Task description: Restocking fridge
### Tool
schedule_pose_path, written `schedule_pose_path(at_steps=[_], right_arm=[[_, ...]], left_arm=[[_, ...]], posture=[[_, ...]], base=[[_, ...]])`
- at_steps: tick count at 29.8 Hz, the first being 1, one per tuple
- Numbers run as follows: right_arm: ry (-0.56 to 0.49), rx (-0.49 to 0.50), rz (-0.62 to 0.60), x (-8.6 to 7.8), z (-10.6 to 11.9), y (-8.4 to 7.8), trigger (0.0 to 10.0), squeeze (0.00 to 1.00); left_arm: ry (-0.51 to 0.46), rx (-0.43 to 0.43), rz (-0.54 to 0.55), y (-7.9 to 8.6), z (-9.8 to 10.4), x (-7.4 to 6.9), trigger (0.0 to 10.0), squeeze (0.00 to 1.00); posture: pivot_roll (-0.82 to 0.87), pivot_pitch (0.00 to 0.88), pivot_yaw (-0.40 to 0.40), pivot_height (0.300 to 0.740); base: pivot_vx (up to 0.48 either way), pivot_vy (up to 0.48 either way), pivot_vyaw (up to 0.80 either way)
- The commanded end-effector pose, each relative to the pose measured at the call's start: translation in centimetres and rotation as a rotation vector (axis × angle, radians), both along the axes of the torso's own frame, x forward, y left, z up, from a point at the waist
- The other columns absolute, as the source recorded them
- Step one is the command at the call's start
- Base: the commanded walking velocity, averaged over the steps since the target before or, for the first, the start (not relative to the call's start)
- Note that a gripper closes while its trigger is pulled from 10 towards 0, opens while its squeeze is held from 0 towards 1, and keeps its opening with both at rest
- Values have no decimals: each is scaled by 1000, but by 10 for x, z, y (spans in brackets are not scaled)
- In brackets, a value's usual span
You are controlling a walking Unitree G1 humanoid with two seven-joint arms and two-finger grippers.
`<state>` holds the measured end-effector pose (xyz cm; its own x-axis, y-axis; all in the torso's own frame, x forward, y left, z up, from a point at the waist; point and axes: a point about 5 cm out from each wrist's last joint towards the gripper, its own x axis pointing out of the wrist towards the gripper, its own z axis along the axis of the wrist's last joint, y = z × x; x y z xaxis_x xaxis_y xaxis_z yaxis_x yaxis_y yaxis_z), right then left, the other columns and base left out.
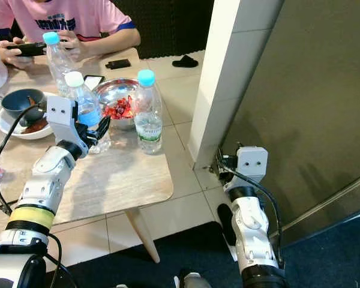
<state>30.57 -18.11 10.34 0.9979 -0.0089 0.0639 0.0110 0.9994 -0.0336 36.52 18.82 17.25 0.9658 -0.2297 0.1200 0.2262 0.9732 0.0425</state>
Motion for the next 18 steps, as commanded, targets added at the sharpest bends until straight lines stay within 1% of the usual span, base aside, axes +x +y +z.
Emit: schedule_pose_path(at_steps=[1,3,4,5,7,8,9,11,12,14,16,18], right_arm=[[10,-1,-6,-3,-4,-2,10000,0],[12,-1,-5,-3,-4,-2,10000,0],[14,0,-3,-3,-5,-1,10000,0],[17,0,-1,-3,-6,0,10000,0],[18,0,1,-3,-6,0,10000,0],[20,0,2,-3,-7,1,10000,0],[20,0,2,-3,-7,1,10000,0],[30,0,2,-5,-10,1,10000,0],[30,0,2,-5,-10,1,10000,0],[40,0,3,-6,-13,1,10000,0],[48,1,6,-7,-15,2,10000,0],[50,1,8,-7,-16,3,10000,0]], left_arm=[[33,7,-4,0,-11,-2,0,0],[29,5,-6,-1,-13,-3,0,0],[27,4,-11,-2,-14,-5,2745,0],[25,6,-17,-3,-16,-8,10000,0],[23,8,-22,-5,-17,-10,10000,0],[15,10,-24,-5,-18,-14,10000,0],[15,10,-24,-5,-18,-14,10000,0],[-19,41,-28,-6,-19,-26,10000,0],[-19,41,-28,-6,-19,-26,10000,0],[-41,67,-36,-6,-20,-37,10000,0],[-45,62,-34,-5,-20,-46,10000,0],[-45,61,-31,-5,-19,-49,10000,0]], posture=[[-31,136,-29,740],[-29,135,-30,740],[-25,137,-29,740],[-25,137,-29,740],[-25,137,-29,740],[-23,138,-27,740],[-23,138,-27,740],[-15,142,-26,740],[-15,142,-26,740],[-8,143,-27,740],[3,144,-30,740],[3,144,-30,740]], base=[[0,0,0],[0,0,0],[0,0,0],[0,0,0],[0,0,0],[0,0,0],[0,0,0],[0,0,0],[0,0,0],[0,0,0],[0,0,0],[0,0,0]])
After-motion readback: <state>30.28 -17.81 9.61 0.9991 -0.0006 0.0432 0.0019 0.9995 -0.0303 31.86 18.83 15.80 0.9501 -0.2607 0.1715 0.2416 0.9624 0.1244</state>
